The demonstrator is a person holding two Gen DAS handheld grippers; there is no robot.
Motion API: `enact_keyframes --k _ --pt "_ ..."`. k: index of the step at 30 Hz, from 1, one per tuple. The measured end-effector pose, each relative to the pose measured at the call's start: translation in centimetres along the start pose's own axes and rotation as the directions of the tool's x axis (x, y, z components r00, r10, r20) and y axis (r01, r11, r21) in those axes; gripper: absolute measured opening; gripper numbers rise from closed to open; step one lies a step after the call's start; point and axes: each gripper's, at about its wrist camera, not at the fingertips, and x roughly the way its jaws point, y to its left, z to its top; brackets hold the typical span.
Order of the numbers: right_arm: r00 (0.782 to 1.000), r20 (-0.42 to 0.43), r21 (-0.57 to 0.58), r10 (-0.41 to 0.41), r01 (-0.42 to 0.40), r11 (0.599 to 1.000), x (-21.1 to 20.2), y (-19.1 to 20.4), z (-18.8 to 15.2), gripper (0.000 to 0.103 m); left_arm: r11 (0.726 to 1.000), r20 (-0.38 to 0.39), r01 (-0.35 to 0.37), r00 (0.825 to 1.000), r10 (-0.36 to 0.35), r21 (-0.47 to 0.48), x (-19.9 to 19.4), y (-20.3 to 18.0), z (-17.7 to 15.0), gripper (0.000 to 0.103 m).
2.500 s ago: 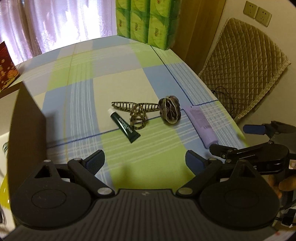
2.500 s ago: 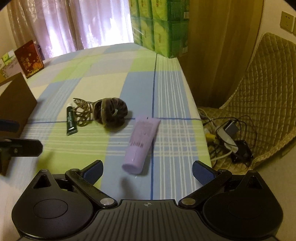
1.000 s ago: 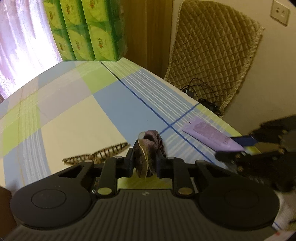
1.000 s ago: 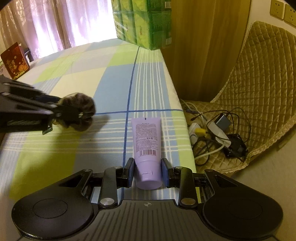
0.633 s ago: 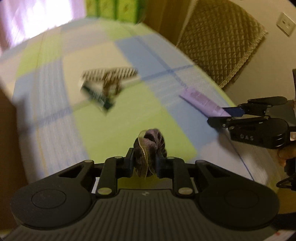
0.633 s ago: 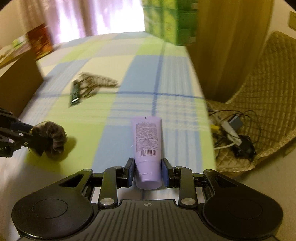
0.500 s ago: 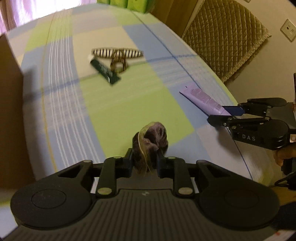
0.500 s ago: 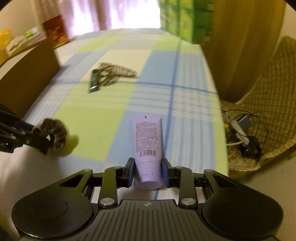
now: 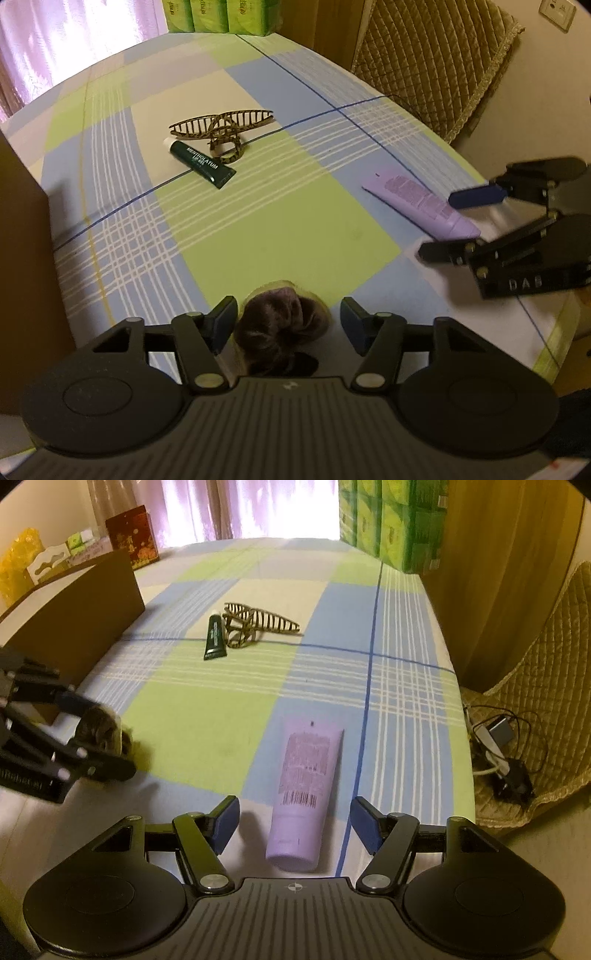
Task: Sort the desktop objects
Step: 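Grasp the brown hair scrunchie with the left gripper while the right gripper lifts the purple tube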
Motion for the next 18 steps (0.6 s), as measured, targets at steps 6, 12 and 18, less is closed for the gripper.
enact_keyframes --k 6,12,18 --pt "1.0 -0.006 -0.013 -0.024 0.024 1.0 0.8 0.2 0.5 0.064 0.998 -0.023 -0.028 0.999 0.026 -0.053 -0.3 0.8 -1.6 0.036" --pt "0.999 -0.018 -0.047 -0.038 0.037 0.998 1.0 1.3 0.4 0.042 0.991 -0.022 -0.034 0.999 0.031 -0.131 -1.4 2.0 -3.2 0.029" --pt "0.999 -0.048 -0.071 -0.016 0.012 0.997 0.8 3.1 0.2 0.029 0.987 -0.032 -0.038 0.999 0.033 -0.158 -2.6 2.3 -4.8 0.015"
